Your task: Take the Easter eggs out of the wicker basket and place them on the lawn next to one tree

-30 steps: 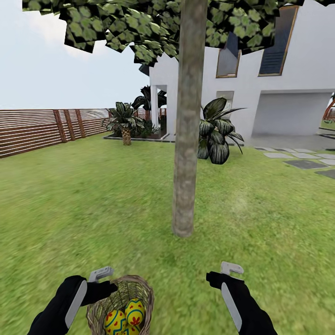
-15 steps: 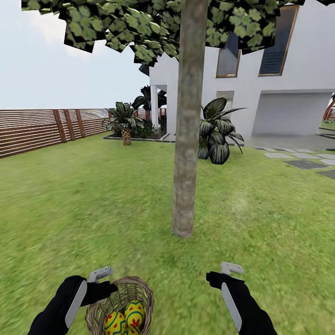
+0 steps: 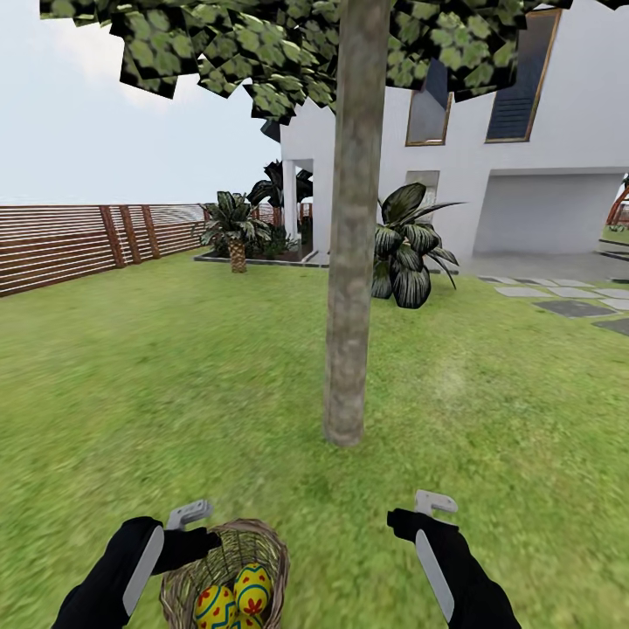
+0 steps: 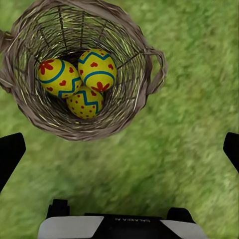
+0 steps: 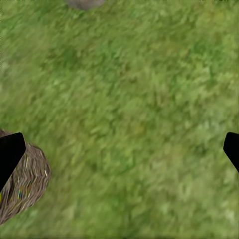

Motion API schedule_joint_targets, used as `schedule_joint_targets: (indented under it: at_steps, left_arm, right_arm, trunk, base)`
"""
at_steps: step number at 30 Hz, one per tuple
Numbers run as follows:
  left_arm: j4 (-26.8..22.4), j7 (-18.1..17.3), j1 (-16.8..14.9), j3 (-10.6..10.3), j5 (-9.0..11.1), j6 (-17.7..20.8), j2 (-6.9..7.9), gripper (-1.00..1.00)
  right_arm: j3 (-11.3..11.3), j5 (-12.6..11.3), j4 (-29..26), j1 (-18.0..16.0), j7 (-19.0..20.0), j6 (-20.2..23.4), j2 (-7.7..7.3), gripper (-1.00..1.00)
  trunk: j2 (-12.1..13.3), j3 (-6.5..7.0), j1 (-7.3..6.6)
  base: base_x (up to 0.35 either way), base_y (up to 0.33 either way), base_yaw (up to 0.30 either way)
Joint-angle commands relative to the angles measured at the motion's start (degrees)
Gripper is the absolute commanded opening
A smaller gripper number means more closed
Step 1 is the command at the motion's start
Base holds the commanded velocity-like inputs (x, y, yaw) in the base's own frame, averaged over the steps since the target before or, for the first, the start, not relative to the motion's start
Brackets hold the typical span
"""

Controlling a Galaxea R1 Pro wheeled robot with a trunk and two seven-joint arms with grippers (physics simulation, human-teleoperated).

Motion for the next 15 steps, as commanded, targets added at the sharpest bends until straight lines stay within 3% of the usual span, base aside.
schedule_joint_targets:
  at_steps: [1,10,15]
  left_arm:
    - [-0.1,-0.2,-0.2,0.1,0.0,0.3,0.01,1.00]
    - [2.6,-0.1,-4.5,0.0,-0.4,0.3,0.51,1.00]
    - [12.3,0.0,-10.0,-0.1,-0.3,0.1,0.65,1.00]
  right_arm:
    - [0.0,-0.6,-0.2,0.0,-0.4,0.3,0.06,1.00]
    - [1.1,-0.6,-1.4,0.0,-0.4,0.7,0.14,1.00]
    - [2.2,-0.7,-6.9,-0.1,-0.5,2.3,0.84,1.00]
  trunk:
    - [-0.5,-0.28,0.24]
    - [-4.1,-1.90,2.22]
    - [-6.1,-2.80,3.32]
  base:
    - [0.000,0.000,0.000]
    - [0.000,0.000,0.000]
    - [0.000,0.000,0.000]
